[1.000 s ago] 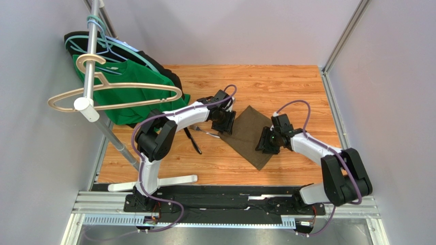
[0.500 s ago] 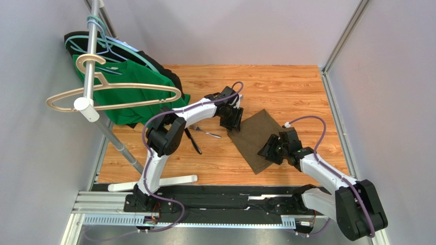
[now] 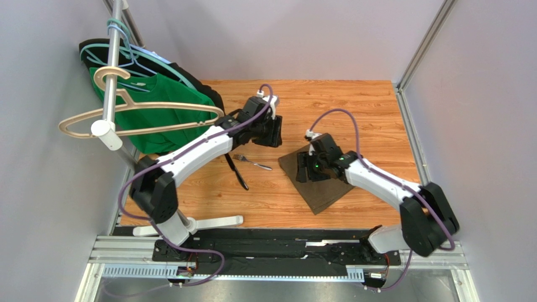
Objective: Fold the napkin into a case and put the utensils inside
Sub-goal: Pick up the lower triangle-folded napkin from the center of the board.
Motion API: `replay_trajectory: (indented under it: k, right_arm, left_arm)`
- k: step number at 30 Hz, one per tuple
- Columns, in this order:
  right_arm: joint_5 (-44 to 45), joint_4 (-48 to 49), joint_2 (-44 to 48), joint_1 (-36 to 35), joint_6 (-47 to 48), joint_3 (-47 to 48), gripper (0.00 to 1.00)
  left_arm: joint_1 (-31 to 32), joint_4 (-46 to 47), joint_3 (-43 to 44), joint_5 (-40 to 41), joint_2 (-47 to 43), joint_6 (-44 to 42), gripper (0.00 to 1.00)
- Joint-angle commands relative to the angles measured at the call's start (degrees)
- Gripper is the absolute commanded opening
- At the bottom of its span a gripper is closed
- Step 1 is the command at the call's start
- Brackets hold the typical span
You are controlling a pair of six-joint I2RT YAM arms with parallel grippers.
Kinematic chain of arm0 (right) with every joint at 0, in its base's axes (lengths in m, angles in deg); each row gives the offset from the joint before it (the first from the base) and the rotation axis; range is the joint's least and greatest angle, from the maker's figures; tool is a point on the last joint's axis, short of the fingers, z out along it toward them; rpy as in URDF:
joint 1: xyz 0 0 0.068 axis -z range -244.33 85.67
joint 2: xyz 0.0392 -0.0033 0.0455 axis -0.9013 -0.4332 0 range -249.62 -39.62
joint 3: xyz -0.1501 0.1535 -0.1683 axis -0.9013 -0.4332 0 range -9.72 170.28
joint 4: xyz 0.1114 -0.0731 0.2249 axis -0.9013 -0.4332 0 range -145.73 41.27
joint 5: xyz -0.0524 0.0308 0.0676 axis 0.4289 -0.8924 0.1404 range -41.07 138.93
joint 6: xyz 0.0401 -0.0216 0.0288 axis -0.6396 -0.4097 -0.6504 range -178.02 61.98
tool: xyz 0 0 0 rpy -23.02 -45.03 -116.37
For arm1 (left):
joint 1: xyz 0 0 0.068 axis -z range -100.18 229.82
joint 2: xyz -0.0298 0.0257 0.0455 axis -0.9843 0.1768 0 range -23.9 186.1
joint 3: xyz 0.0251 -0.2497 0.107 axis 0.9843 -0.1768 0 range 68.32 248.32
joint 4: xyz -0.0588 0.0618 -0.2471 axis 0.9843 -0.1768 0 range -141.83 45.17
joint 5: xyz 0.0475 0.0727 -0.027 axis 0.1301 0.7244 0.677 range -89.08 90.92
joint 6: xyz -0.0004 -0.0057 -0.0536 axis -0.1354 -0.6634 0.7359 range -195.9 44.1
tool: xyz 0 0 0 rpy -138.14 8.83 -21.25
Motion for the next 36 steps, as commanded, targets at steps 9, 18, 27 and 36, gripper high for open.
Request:
replay_trajectory:
  k: [9,18,27,36]
  right_arm:
    - [16.5,-3.4,-16.8,-12.7,10.4,9.2,0.48]
    - [20.1,-5.0,-23.9,-15.2,6.9,11.2,0.37]
    - [13.2,-1.1,-24.0,-14.8,4.1,12.1,0.00]
    - [-9.3,3.0,-13.8,-5.9,-2.9,12.1,0.00]
  left_arm:
    - [-1.1,4.0,-5.3,-2.3,-10.2,2.3,0.54]
    - [-1.2,5.7,-8.3,-3.6,-11.1,3.4,0.53]
    - [-2.3,4.9,-10.8,-2.9,-11.1,4.3,0.54]
    - [-2.7,1.4,-8.9,-6.6,-4.6,10.9,0.70]
